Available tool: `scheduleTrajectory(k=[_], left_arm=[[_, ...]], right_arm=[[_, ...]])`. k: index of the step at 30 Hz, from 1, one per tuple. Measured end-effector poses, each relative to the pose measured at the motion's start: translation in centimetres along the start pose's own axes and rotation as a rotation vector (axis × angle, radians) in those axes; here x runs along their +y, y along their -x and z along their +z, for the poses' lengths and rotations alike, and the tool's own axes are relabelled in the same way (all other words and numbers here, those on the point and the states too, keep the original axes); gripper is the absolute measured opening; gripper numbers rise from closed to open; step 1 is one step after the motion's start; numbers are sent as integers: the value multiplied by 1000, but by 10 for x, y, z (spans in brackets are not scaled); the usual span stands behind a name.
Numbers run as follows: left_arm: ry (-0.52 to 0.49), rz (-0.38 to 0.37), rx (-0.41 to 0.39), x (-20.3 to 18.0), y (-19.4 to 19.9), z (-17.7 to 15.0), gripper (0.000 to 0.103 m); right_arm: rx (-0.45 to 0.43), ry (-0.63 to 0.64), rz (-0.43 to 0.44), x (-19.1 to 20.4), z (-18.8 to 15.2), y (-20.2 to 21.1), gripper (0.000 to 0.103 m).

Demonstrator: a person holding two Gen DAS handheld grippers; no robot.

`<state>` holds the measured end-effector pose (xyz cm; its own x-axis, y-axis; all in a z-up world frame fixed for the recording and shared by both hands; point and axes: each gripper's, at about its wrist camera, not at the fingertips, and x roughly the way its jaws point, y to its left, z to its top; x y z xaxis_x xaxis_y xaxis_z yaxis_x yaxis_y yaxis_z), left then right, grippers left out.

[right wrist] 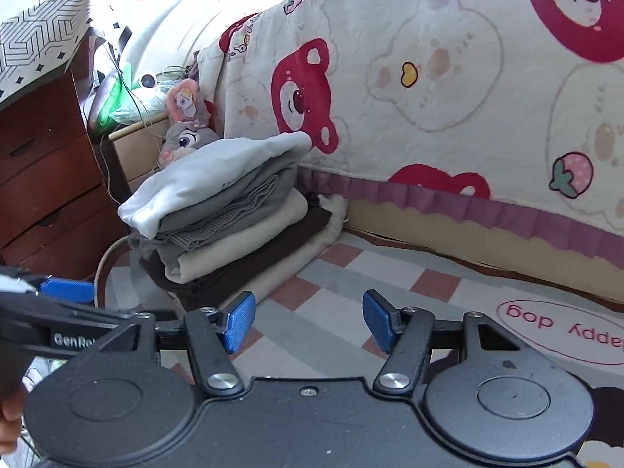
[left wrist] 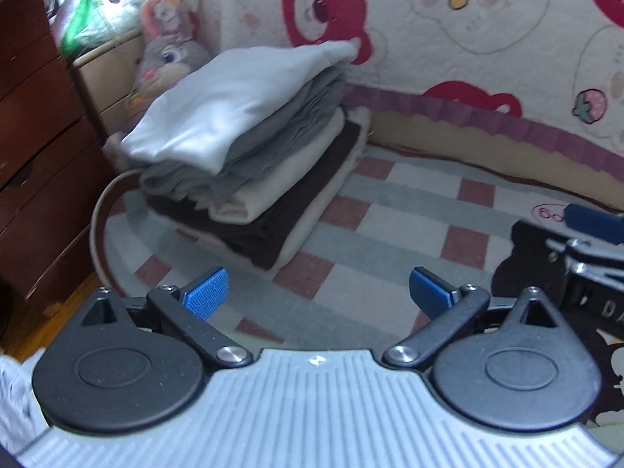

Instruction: Fold clothes

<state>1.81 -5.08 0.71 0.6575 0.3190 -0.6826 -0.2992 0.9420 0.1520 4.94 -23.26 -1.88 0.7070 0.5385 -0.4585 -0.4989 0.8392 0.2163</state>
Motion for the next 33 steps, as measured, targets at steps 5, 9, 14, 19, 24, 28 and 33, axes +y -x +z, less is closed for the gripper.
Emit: scheduleTrajectory(k=[5,9,14,19,24,28,33], left_arm=[[30,-9,10,-2,4,-6,101],[40,-25,27,-3,0,-8,101],[45,-21,18,-6,2,-9,101],[60,-29,-12,-3,7,-8,101],[53,-15,-25,-4,9,-8,101],[35,27,-28,-6,7,-9,102],[27,34,-22,-4,8,-9,102]], right_arm=[[16,0,42,5,2,9,69],[18,1,34,7,3,13,69],[24,-10,28,7,3,14,70],[19,-24,20,5,4,15,70],[24,-33,13,4,3,16,70],[31,3,-4,9,2,17,70],[40,7,6,11,1,16,70]])
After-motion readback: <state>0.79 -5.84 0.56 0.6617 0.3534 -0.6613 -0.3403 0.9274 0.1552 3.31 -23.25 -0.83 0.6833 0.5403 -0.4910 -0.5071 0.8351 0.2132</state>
